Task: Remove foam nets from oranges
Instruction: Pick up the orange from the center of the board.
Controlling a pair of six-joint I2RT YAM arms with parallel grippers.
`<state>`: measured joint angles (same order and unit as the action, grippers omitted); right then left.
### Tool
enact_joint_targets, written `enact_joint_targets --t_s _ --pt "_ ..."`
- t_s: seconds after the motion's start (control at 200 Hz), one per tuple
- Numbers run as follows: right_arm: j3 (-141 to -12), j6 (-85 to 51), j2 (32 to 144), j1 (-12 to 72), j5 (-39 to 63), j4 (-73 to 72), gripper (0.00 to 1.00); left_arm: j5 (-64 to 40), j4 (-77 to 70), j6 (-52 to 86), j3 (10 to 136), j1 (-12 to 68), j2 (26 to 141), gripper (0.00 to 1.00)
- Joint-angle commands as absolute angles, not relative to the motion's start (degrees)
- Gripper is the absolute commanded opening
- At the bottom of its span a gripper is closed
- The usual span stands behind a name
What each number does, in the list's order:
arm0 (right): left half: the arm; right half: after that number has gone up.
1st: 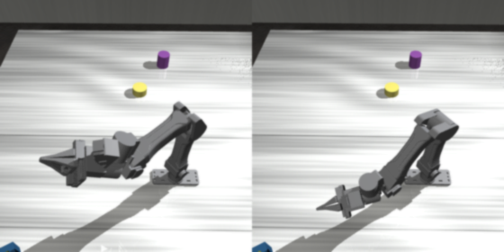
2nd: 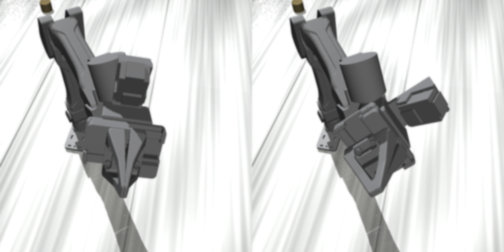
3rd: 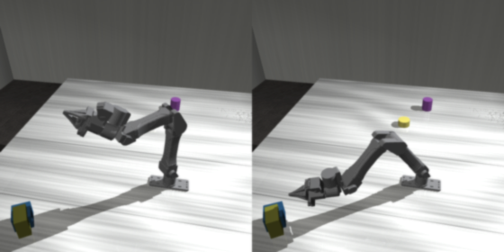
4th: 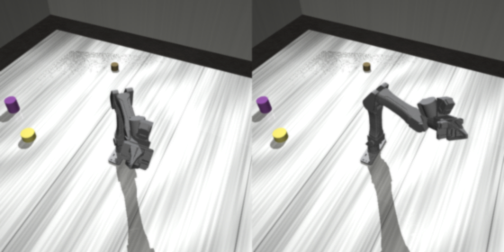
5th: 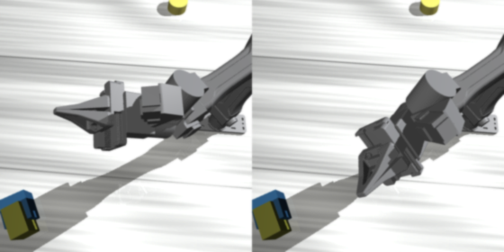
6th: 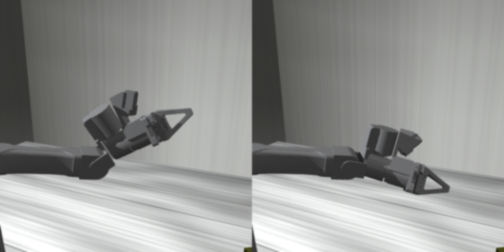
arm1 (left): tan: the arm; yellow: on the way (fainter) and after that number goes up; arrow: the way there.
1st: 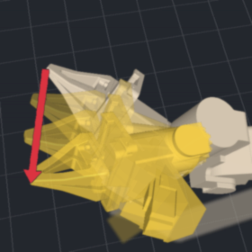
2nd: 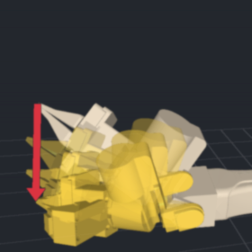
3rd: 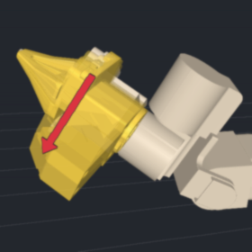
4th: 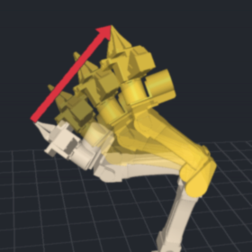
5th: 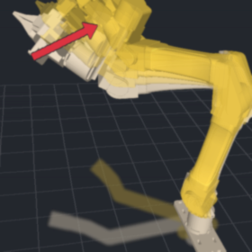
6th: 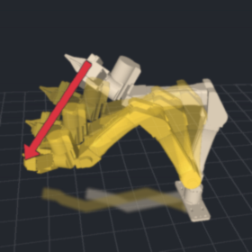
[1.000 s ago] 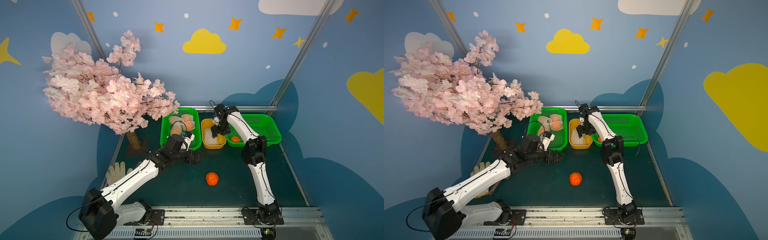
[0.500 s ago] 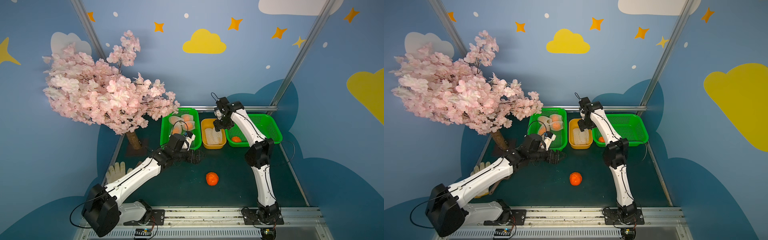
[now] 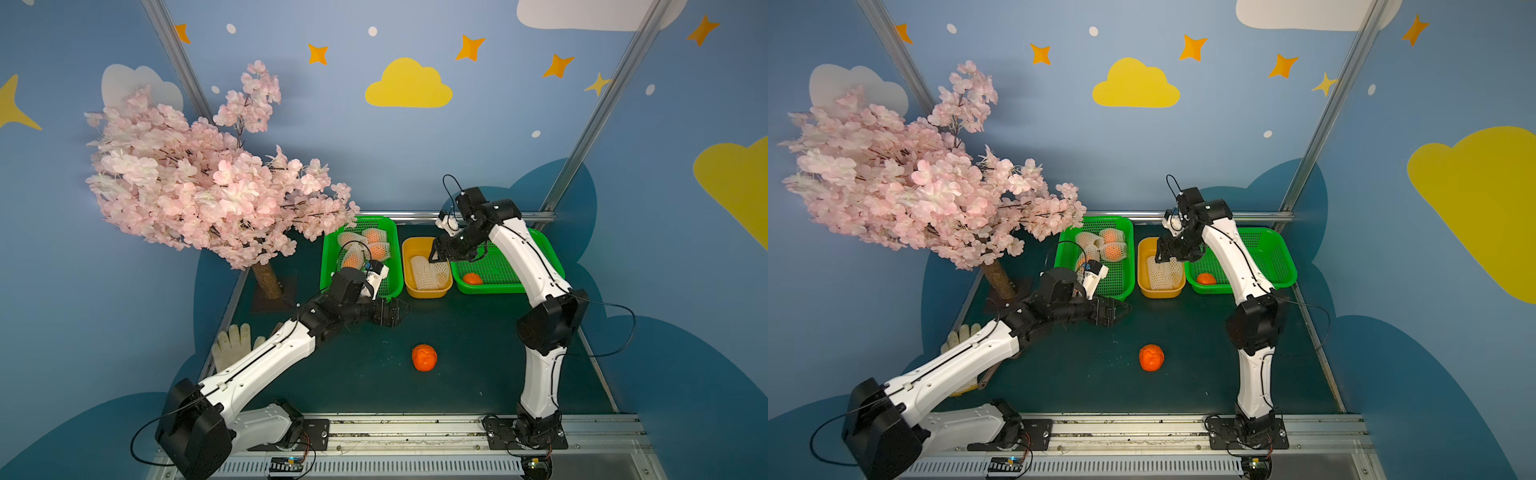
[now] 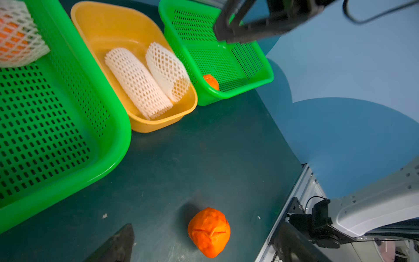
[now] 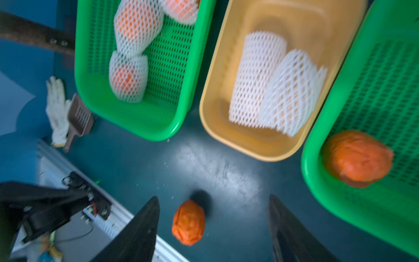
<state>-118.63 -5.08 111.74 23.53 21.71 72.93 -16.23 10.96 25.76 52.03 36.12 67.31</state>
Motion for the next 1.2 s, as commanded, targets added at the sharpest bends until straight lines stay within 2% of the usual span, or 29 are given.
enact_joint_targets --t_s 0.0,0.21,0.43,0.691,1.196 --pt "-104.10 -5.40 102.36 23.80 34.94 68.43 0.79 -18.63 6.99 24.41 50.35 35.95 64.32 0.99" --pt "-77.82 -3.64 89.51 24.88 43.90 62.28 0.82 -16.95 8.09 23.48 47.11 35.95 59.54 0.99" --pt "-62.91 -4.48 85.44 27.19 44.20 57.27 0.82 -13.78 10.37 23.23 46.56 35.94 56.88 0.99" --pt "-56.39 -6.37 88.36 28.61 46.76 49.88 0.82 -10.09 11.92 24.93 44.72 35.90 53.80 0.99" --pt "-56.07 -5.78 96.56 29.23 45.93 46.99 0.85 -5.39 16.77 26.22 42.36 35.95 46.09 0.99"
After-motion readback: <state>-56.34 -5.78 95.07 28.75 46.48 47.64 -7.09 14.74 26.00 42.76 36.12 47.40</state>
